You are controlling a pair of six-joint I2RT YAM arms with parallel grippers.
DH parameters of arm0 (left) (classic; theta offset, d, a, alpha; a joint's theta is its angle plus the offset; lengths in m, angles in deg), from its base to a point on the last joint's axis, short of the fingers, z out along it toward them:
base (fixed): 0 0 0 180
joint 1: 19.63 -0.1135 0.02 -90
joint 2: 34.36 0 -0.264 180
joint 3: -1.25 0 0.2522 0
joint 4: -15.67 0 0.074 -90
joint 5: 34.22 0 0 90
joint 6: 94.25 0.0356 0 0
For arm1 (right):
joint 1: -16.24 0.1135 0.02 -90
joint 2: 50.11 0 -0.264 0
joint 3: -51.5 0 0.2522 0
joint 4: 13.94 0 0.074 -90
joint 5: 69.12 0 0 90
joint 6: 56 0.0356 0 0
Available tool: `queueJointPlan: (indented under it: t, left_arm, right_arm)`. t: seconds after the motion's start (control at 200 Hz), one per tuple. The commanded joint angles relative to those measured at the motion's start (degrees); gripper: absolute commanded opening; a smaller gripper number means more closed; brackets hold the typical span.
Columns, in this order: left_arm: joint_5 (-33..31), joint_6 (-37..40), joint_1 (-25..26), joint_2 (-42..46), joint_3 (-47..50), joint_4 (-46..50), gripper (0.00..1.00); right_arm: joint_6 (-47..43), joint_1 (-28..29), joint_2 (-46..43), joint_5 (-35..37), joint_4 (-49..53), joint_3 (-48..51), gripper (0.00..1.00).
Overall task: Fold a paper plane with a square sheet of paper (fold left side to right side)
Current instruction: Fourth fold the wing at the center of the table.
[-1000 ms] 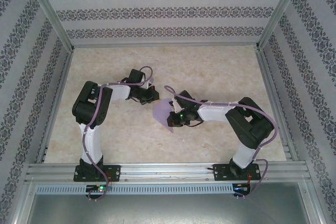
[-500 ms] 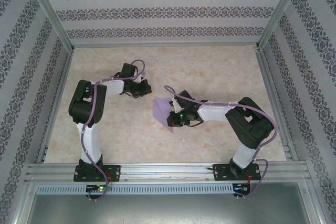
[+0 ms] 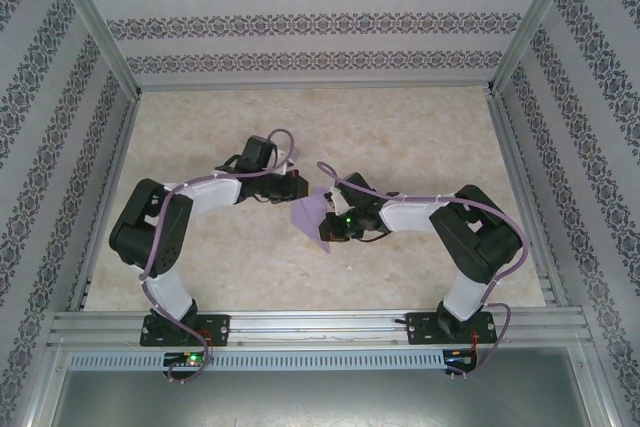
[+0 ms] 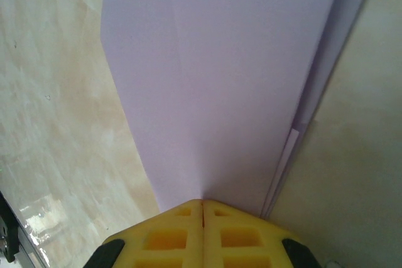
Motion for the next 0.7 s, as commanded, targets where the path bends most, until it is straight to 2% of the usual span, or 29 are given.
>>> queueJointPlan:
  t: [0.0, 0.235, 0.7]
  left_arm:
    - [0.6, -1.3, 1.8, -3.3, -1.1, -2.8, 0.0]
    - [-2.6, -1.5, 2.3, -7.7, -0.5, -3.1, 0.0]
    - [-6.8, -2.3, 2.3, -11.5, 2.7, -1.8, 0.0]
  right_arm:
    - [0.4, -0.3, 2.8, 3.2, 9.1, 3.3, 0.0]
    - [0.7, -0.3, 2.1, 2.1, 7.5, 3.8, 0.0]
    - [4.5, -0.9, -3.1, -7.3, 0.0, -0.3, 0.0]
